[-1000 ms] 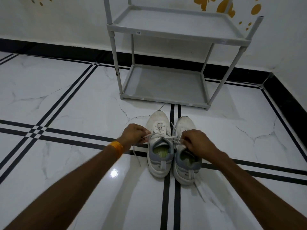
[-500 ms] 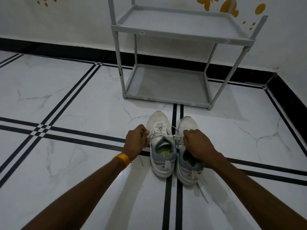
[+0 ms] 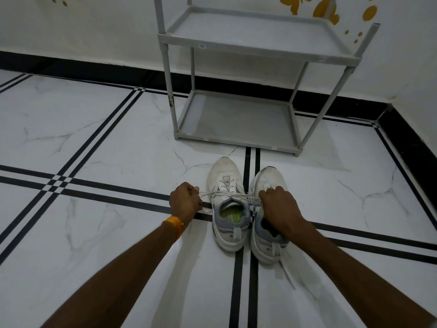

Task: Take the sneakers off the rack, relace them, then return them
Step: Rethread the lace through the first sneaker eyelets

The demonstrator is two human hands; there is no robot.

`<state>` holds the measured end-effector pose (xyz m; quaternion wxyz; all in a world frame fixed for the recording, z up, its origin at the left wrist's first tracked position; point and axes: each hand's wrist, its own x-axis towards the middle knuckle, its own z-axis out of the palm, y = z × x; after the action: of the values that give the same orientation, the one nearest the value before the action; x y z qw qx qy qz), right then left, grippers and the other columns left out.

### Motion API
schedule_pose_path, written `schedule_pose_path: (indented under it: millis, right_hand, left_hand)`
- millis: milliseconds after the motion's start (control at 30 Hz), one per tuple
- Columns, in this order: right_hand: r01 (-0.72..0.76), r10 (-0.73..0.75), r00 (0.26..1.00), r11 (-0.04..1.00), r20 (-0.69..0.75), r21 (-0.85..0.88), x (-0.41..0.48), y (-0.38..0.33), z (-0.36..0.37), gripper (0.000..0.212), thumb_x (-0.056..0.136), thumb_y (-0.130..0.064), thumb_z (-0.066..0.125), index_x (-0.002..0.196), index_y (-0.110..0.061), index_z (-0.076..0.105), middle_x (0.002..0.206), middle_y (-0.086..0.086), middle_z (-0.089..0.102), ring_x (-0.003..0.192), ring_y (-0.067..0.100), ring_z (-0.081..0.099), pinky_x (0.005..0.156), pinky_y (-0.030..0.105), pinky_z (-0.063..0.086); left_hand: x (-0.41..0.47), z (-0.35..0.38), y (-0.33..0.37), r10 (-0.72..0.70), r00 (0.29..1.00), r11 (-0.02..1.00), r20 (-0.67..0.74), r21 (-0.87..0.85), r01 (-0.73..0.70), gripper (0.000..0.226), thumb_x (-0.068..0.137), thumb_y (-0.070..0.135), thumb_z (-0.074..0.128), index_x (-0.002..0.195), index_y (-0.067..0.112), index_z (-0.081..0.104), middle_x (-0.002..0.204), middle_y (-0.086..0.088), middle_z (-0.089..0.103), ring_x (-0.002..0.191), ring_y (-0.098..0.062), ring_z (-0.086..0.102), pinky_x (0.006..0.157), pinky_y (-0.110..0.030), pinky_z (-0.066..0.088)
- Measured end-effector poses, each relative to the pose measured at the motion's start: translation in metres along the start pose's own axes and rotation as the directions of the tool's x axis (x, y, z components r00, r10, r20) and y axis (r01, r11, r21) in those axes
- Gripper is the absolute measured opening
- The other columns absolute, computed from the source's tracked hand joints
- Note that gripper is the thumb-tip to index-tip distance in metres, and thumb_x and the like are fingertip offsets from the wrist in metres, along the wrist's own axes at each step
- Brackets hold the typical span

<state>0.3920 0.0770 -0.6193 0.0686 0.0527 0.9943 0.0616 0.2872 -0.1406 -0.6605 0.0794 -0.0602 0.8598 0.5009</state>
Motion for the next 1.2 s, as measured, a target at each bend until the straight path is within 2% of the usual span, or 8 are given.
schedule_pose_path:
  millis: [200, 300, 400, 500, 600, 733, 933, 1200]
  right_hand:
    - [-0.042, 0.043, 0.999, 0.998, -0.008, 0.036, -0.001, 0.000, 0.001, 0.029, 0.081, -0.017, 0.066, 0.108, -0.008, 0.059, 0.110, 0.015, 0.066, 0.097, 0.030, 0.059, 0.079, 0.035, 0.046]
    - [-0.159, 0.156, 0.987, 0.935, 0.034, 0.316, 0.002, 0.001, -0.014, 0.017, 0.094, -0.028, 0.055, 0.101, -0.013, 0.056, 0.107, 0.009, 0.065, 0.086, 0.022, 0.057, 0.070, 0.032, 0.042]
    - [-0.188, 0.230, 0.973, 0.773, 0.009, 0.606, 0.005, -0.002, -0.040, 0.050, 0.088, -0.046, 0.061, 0.126, -0.014, 0.052, 0.123, 0.006, 0.054, 0.105, 0.025, 0.058, 0.084, 0.035, 0.048]
    - [-0.061, 0.116, 0.990, 0.854, -0.074, 0.516, 0.006, -0.028, -0.051, 0.056, 0.085, -0.041, 0.065, 0.131, -0.017, 0.048, 0.133, 0.005, 0.051, 0.108, 0.026, 0.059, 0.089, 0.038, 0.051]
    - [0.049, -0.051, 0.999, 0.956, 0.000, 0.290, 0.005, -0.054, -0.036, 0.028, 0.091, -0.023, 0.061, 0.116, -0.012, 0.056, 0.118, 0.011, 0.059, 0.098, 0.027, 0.063, 0.082, 0.037, 0.051]
    - [-0.052, 0.061, 0.998, 0.951, -0.019, 0.303, 0.012, -0.047, -0.025, 0.016, 0.094, -0.014, 0.053, 0.105, -0.004, 0.059, 0.104, 0.017, 0.067, 0.092, 0.033, 0.065, 0.071, 0.037, 0.047]
    - [-0.165, 0.170, 0.984, 0.747, 0.055, 0.644, 0.013, -0.051, -0.026, 0.029, 0.101, -0.025, 0.042, 0.101, 0.000, 0.058, 0.096, 0.018, 0.064, 0.089, 0.033, 0.061, 0.068, 0.032, 0.039]
    - [-0.410, 0.385, 0.873, 0.245, 0.300, 0.878, 0.024, -0.070, -0.017, 0.049, 0.090, -0.048, 0.042, 0.077, -0.008, 0.067, 0.080, 0.009, 0.068, 0.075, 0.025, 0.061, 0.064, 0.034, 0.043]
  left_hand:
    - [-0.001, -0.001, -0.003, 0.110, 0.994, 0.990, 0.006, 0.084, -0.110, 0.020, 0.098, 0.022, 0.053, 0.087, 0.005, 0.058, 0.069, -0.011, 0.069, 0.061, -0.025, 0.071, 0.067, -0.041, 0.061]
    - [-0.002, -0.002, -0.002, 0.182, 0.980, 0.978, 0.076, 0.087, -0.188, 0.018, 0.100, 0.021, 0.047, 0.094, 0.006, 0.055, 0.078, -0.014, 0.070, 0.069, -0.027, 0.071, 0.069, -0.045, 0.061]
    - [-0.002, -0.001, 0.006, 0.380, 0.918, 0.895, 0.108, 0.208, -0.395, 0.027, 0.102, 0.031, 0.040, 0.117, 0.014, 0.053, 0.107, -0.009, 0.067, 0.096, -0.024, 0.065, 0.084, -0.040, 0.056]
    - [-0.004, 0.008, 0.017, 0.513, 0.807, 0.774, 0.293, 0.249, -0.582, 0.046, 0.098, 0.044, 0.035, 0.133, 0.020, 0.051, 0.131, -0.006, 0.056, 0.115, -0.023, 0.054, 0.098, -0.040, 0.049]
    - [-0.006, 0.015, 0.018, 0.533, 0.727, 0.658, 0.434, 0.327, -0.678, 0.043, 0.095, 0.043, 0.037, 0.120, 0.019, 0.063, 0.123, -0.006, 0.061, 0.105, -0.025, 0.056, 0.091, -0.042, 0.050]
    - [-0.007, 0.012, 0.011, 0.642, 0.673, 0.586, 0.369, 0.331, -0.740, 0.016, 0.096, 0.028, 0.052, 0.095, 0.014, 0.060, 0.099, -0.007, 0.064, 0.088, -0.025, 0.055, 0.076, -0.038, 0.049]
    - [-0.016, 0.028, 0.012, 0.509, 0.827, 0.739, 0.239, 0.370, -0.563, 0.023, 0.098, 0.030, 0.047, 0.098, 0.009, 0.053, 0.097, -0.012, 0.065, 0.081, -0.025, 0.058, 0.072, -0.035, 0.050]
    - [-0.017, 0.036, 0.019, 0.154, 0.982, 0.979, 0.109, 0.118, -0.167, 0.051, 0.092, 0.050, 0.052, 0.062, 0.011, 0.065, 0.055, -0.001, 0.058, 0.057, -0.017, 0.057, 0.059, -0.025, 0.042]
